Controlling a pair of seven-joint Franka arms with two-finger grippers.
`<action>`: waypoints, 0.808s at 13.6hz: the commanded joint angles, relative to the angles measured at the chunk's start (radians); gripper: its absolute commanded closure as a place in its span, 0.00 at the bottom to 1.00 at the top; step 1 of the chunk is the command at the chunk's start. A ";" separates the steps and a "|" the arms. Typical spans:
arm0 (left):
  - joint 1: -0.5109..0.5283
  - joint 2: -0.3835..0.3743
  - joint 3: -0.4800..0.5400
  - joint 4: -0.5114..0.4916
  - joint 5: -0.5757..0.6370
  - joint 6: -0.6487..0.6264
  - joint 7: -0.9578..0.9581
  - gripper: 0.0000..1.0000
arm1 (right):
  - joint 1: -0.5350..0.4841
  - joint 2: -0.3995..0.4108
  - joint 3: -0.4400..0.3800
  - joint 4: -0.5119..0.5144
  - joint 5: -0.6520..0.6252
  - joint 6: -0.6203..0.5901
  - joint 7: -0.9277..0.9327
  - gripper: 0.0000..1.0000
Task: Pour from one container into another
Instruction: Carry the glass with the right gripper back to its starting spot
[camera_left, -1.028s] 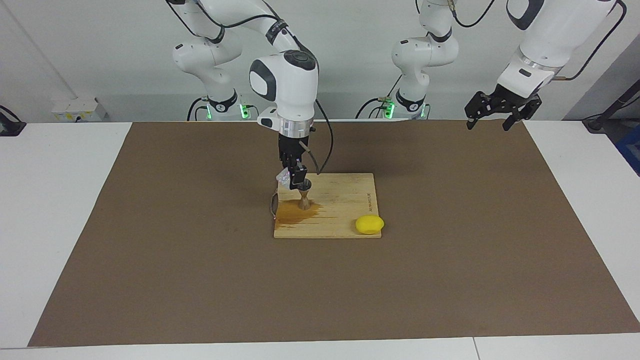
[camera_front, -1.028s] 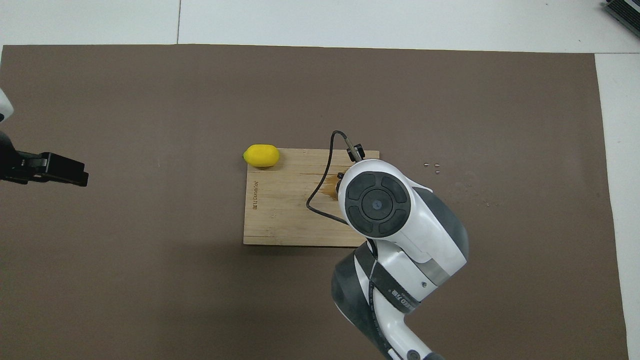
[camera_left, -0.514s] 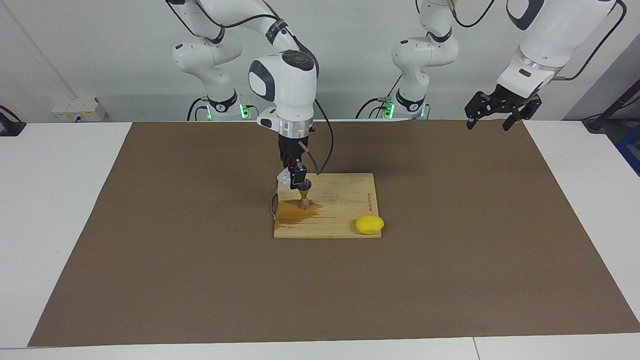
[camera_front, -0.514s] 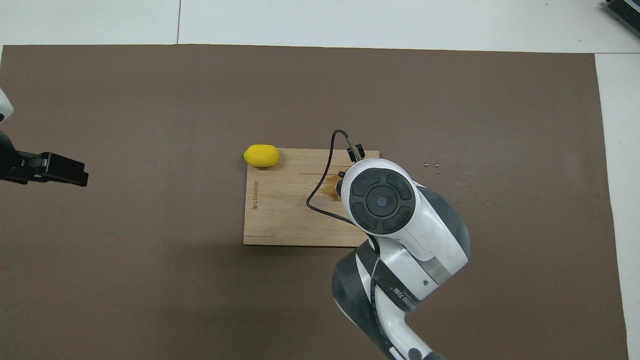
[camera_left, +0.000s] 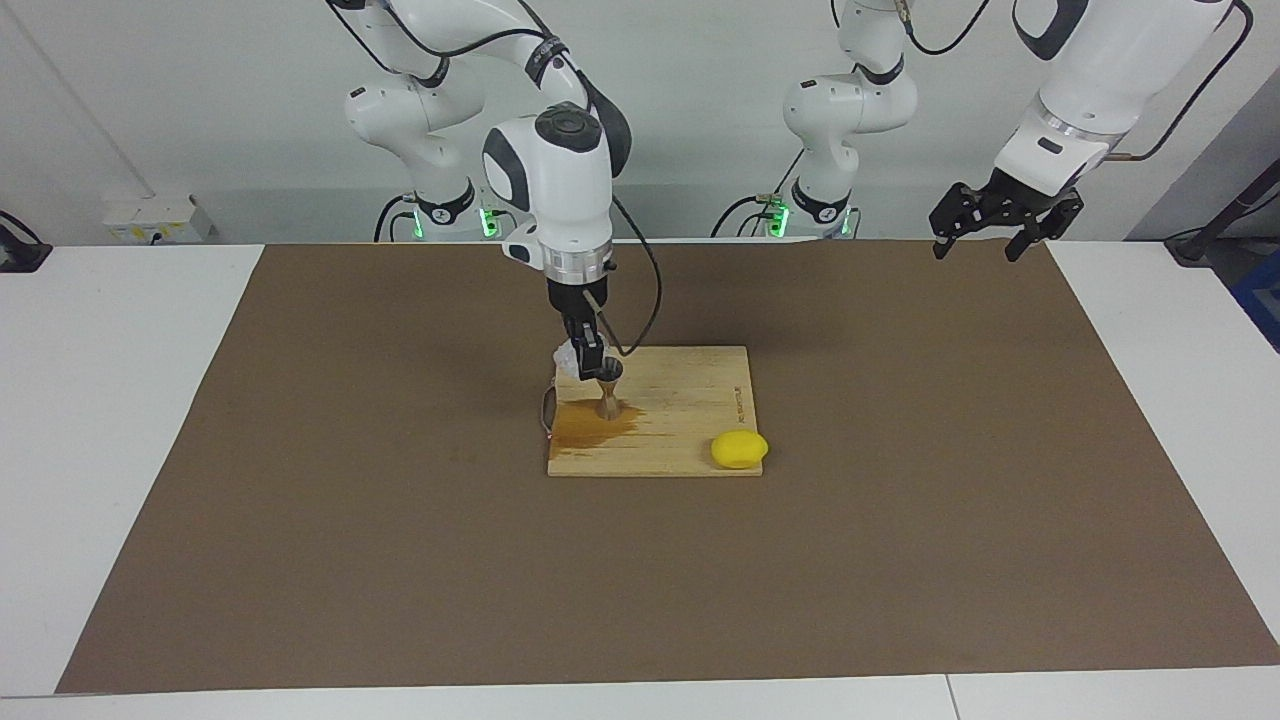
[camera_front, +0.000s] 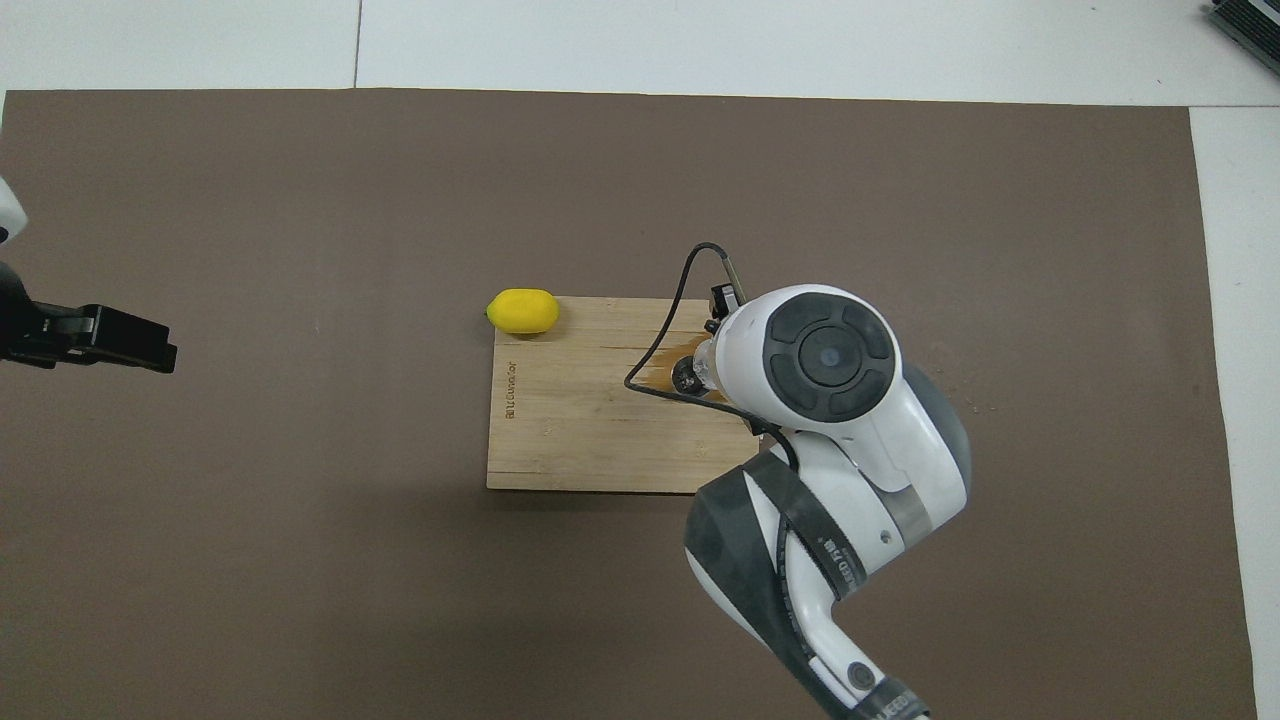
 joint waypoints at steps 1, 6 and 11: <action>0.013 -0.014 -0.014 -0.007 0.014 -0.010 -0.011 0.00 | -0.082 0.010 0.010 -0.013 0.146 0.043 -0.080 1.00; 0.013 -0.014 -0.014 -0.007 0.014 -0.010 -0.011 0.00 | -0.256 0.020 0.009 -0.063 0.484 0.053 -0.291 1.00; 0.013 -0.014 -0.014 -0.007 0.014 -0.010 -0.011 0.00 | -0.453 0.059 0.009 -0.108 0.718 0.034 -0.472 1.00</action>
